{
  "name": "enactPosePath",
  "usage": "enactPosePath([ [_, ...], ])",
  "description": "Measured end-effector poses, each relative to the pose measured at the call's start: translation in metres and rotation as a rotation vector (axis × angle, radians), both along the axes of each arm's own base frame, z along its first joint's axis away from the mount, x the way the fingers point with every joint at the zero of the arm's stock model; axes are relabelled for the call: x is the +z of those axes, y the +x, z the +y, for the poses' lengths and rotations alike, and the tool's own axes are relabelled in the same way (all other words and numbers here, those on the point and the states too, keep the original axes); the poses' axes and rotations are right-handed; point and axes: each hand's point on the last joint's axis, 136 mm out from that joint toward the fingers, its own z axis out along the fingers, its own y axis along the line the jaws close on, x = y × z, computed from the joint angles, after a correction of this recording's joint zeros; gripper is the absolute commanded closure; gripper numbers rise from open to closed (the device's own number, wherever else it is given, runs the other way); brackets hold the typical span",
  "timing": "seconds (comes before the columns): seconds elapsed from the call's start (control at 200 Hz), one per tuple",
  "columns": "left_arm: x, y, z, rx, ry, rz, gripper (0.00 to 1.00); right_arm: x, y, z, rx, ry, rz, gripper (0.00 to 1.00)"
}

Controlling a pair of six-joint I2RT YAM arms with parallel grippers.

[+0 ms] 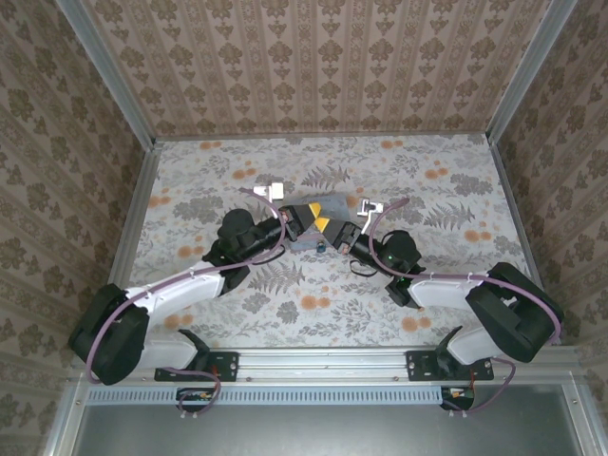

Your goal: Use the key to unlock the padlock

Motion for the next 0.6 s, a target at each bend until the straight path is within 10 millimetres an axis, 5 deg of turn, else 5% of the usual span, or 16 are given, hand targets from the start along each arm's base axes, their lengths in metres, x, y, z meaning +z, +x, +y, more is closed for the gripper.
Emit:
enactPosePath([
  [0.045, 0.000, 0.000, 0.000, 0.003, 0.000, 0.000, 0.97, 0.000, 0.000, 0.000, 0.000, 0.000, 0.000, 1.00],
  [0.15, 0.000, 0.002, 0.004, 0.024, -0.001, 0.005, 0.45, -0.002, 0.003, -0.001, -0.010, 0.001, 0.009, 1.00],
  [0.215, 0.005, 0.004, 0.015, 0.061, -0.011, 0.000, 0.29, -0.005, 0.010, -0.007, -0.040, -0.003, 0.020, 1.00],
  [0.425, 0.032, 0.016, 0.065, 0.207, -0.038, 0.000, 0.14, -0.018, 0.014, -0.009, -0.048, -0.048, 0.049, 1.00],
  [0.6, 0.025, 0.025, 0.094, 0.268, -0.004, 0.050, 0.06, -0.029, 0.011, -0.005, -0.013, -0.109, 0.065, 1.00],
])
